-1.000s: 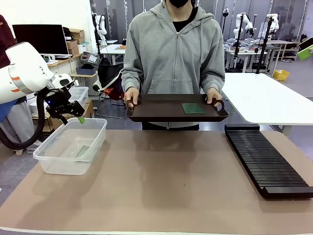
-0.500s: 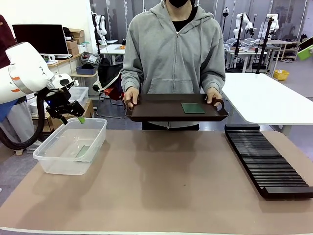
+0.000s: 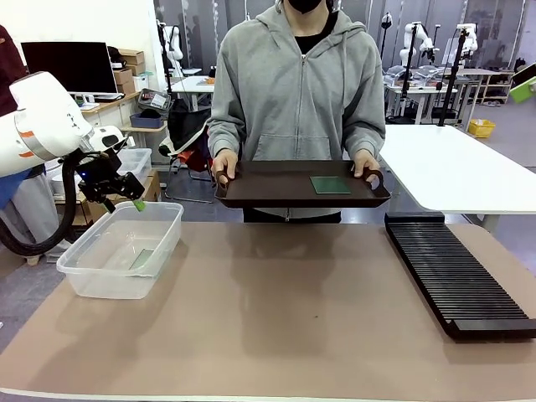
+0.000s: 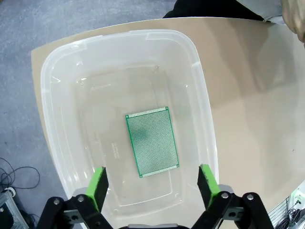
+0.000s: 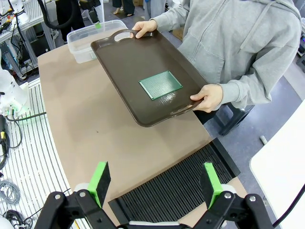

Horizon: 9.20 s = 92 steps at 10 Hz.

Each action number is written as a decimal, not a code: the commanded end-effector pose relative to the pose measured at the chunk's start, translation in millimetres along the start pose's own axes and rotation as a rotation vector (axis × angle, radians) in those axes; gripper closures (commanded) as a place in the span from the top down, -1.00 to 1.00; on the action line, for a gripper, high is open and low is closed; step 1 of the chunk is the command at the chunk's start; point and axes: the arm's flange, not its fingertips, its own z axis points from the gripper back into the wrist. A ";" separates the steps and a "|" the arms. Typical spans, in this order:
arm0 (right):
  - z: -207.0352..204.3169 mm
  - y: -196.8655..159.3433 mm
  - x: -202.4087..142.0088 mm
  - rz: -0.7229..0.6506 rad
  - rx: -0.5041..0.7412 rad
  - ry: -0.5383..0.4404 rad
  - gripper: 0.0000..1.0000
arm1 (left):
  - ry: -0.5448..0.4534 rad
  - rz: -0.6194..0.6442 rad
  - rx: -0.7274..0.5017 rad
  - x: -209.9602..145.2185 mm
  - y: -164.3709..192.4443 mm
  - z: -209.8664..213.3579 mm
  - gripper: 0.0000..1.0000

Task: Sort PCBs into racks and boxes based on the side picked up.
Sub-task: Pick up the Blank PCB handed by the Human.

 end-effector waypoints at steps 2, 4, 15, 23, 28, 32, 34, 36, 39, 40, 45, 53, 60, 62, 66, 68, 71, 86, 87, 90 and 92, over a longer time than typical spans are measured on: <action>-1.6 0.9 -0.1 0.007 0.015 -0.009 1.00 | 0.059 -0.244 -0.064 9.6 24.2 64.7 1.00; -1.6 0.9 -0.1 0.007 0.015 -0.009 1.00 | 0.077 -0.376 -0.142 14.7 29.3 114.4 1.00; -1.6 0.9 -0.1 0.007 0.015 -0.009 1.00 | -0.343 -0.856 -0.378 -33.5 27.6 257.0 1.00; -1.6 0.9 -0.1 0.007 0.015 -0.009 1.00 | -0.400 -0.880 -0.388 -36.9 20.9 263.1 1.00; -1.6 0.9 -0.1 0.007 0.015 -0.009 1.00 | -0.400 -0.880 -0.388 -36.9 20.9 263.1 1.00; -1.6 0.9 -0.1 0.007 0.015 -0.009 1.00 | -0.400 -0.880 -0.388 -36.9 20.9 263.1 1.00; -1.6 0.9 -0.1 0.007 0.015 -0.009 1.00 | -0.400 -0.880 -0.388 -36.9 20.9 263.1 1.00; -1.6 0.9 -0.1 0.007 0.015 -0.009 1.00 | -0.400 -0.880 -0.388 -36.9 20.9 263.1 1.00; -1.6 0.9 -0.1 0.007 0.015 -0.009 1.00 | -0.400 -0.880 -0.388 -36.9 20.9 263.1 1.00; -1.6 0.9 -0.1 0.007 0.015 -0.009 1.00 | -0.400 -0.880 -0.388 -36.9 20.9 263.1 1.00; -1.6 0.9 -0.1 0.007 0.015 -0.009 1.00 | -0.400 -0.880 -0.388 -36.9 20.9 263.1 1.00; -1.6 0.9 -0.1 0.007 0.015 -0.009 1.00 | -0.400 -0.880 -0.388 -36.9 20.9 263.1 1.00; -1.6 0.9 -0.1 0.007 0.015 -0.009 1.00 | -0.415 -0.872 -0.391 -36.3 20.9 263.4 1.00; -1.6 0.9 -0.1 0.007 0.015 -0.009 1.00 | -0.243 -0.631 -0.518 -22.9 20.8 253.9 1.00; -1.6 0.9 -0.1 0.007 0.015 -0.009 1.00 | -0.083 -0.118 -0.638 0.0 25.9 227.7 1.00; -1.6 0.9 -0.1 0.007 0.015 -0.009 1.00 | -0.031 0.069 -0.772 11.2 27.6 212.3 1.00; -1.6 0.9 -0.1 0.007 0.015 -0.009 1.00 | 0.064 0.131 -0.897 16.0 31.1 189.2 1.00; -1.6 0.9 -0.1 0.007 0.015 -0.009 1.00 | 0.084 0.308 -1.200 46.2 -27.1 95.7 1.00; -1.6 0.9 -0.1 0.007 0.015 -0.009 1.00 | 0.084 0.296 -1.230 51.7 -33.6 88.8 1.00; -1.6 0.9 -0.1 0.007 0.015 -0.009 1.00 | 0.061 0.241 -1.265 57.8 -57.9 72.1 1.00; -1.6 0.9 -0.1 0.007 0.015 -0.009 1.00 | 0.085 0.214 -1.279 60.8 -71.0 70.8 1.00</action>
